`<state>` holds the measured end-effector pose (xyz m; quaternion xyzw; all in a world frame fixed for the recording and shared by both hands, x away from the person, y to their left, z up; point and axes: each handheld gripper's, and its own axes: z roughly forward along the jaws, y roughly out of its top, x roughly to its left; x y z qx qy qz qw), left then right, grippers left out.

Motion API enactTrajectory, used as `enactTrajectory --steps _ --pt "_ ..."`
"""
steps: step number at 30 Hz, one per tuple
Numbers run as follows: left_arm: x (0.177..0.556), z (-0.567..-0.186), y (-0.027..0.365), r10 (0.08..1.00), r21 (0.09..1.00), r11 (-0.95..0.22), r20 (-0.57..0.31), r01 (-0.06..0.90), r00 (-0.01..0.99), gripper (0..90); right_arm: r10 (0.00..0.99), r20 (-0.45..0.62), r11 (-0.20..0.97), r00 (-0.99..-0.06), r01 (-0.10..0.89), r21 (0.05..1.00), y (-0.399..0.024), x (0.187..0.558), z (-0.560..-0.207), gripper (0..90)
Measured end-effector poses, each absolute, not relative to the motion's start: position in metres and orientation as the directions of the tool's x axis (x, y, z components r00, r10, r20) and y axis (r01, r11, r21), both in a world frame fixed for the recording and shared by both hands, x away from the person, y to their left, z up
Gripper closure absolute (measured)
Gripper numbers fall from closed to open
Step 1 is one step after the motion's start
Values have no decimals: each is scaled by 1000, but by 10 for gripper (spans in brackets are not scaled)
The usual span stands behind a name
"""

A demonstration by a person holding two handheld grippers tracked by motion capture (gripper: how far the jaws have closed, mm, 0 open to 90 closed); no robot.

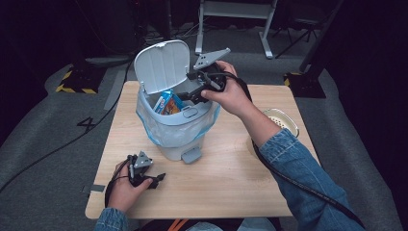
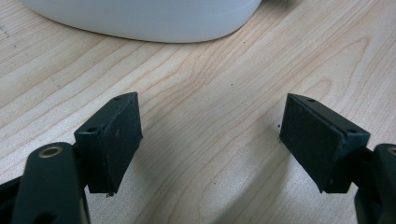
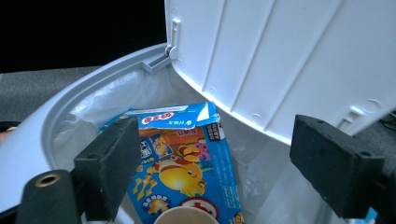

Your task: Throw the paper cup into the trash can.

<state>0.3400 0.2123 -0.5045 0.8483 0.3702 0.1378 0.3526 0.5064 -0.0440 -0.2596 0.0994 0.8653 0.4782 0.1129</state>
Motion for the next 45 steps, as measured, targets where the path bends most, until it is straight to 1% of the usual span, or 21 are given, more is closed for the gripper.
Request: enactTrajectory --steps 14,24,34,45 --pt "340 -504 212 726 699 -481 -21 530 688 209 309 -95 491 -946 73 868 -101 487 -241 192" --pt "340 -504 212 726 699 -481 -21 530 688 209 373 -101 482 -922 100 871 -159 472 -236 201" --pt "340 -504 212 726 698 -481 -21 530 688 209 450 -98 486 -887 152 860 -213 459 -243 205" --pt "340 -504 212 726 698 -481 -22 530 688 209 498 -72 454 -864 189 871 -259 446 -256 207"
